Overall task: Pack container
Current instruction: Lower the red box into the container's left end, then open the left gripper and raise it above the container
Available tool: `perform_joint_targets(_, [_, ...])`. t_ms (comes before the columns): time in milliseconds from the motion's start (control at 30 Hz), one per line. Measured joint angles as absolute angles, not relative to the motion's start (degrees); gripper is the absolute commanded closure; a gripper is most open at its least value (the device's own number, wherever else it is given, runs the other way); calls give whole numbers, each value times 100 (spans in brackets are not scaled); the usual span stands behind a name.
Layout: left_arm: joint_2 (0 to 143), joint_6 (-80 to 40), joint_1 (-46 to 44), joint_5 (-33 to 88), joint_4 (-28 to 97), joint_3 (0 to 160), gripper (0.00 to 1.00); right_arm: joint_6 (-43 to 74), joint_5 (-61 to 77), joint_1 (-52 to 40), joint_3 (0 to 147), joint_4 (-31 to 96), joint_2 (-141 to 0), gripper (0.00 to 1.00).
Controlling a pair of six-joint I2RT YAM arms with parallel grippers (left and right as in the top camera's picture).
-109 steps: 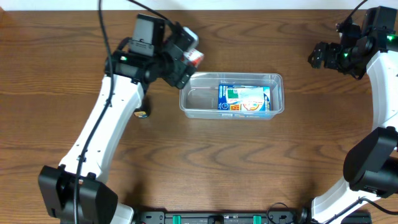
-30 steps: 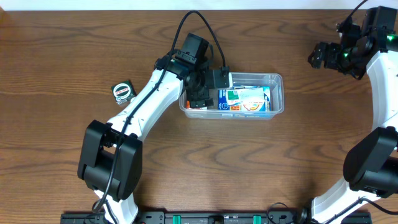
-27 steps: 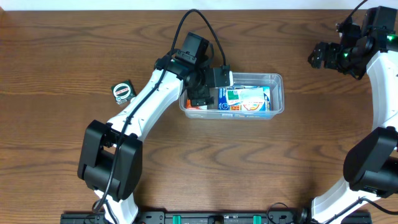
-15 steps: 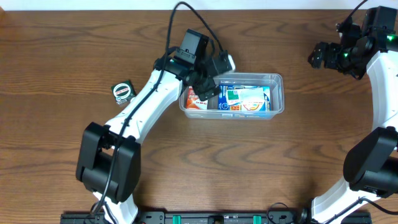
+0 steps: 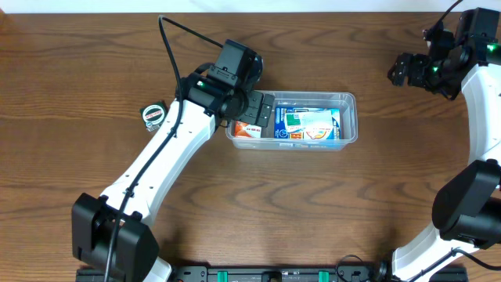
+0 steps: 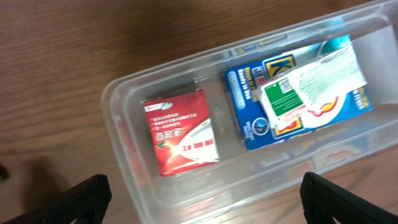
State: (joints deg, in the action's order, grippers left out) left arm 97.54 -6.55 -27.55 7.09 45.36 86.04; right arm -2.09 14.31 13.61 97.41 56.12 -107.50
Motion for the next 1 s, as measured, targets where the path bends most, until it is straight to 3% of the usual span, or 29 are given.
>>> perform_joint_targets(33, [9756, -733, -2762, 709, 4473, 8604, 1, -209, 1431, 1361, 9741, 5612, -10750, 1])
perform_joint_targets(200, [9756, -1192, -2766, 683, 4156, 8604, 27, -209, 1431, 1361, 9741, 5612, -10750, 1])
perform_joint_targets(300, [9756, -1529, -2768, 548, 4217, 8604, 36, -209, 1431, 1361, 9741, 5612, -10750, 1])
perform_joint_targets(567, [9784, -1931, -2788, 235, 5061, 8938, 38, -209, 1433, 1361, 9741, 5612, -10750, 1])
perform_joint_targets(867, [9795, -2097, -2792, -189, 6665, 10427, 38, -209, 1431, 1361, 9741, 5612, -10750, 2])
perform_joint_targets(1000, [9819, -2097, -2792, -263, 6755, 10702, 37, -207, 1431, 1361, 9741, 5612, -10750, 1])
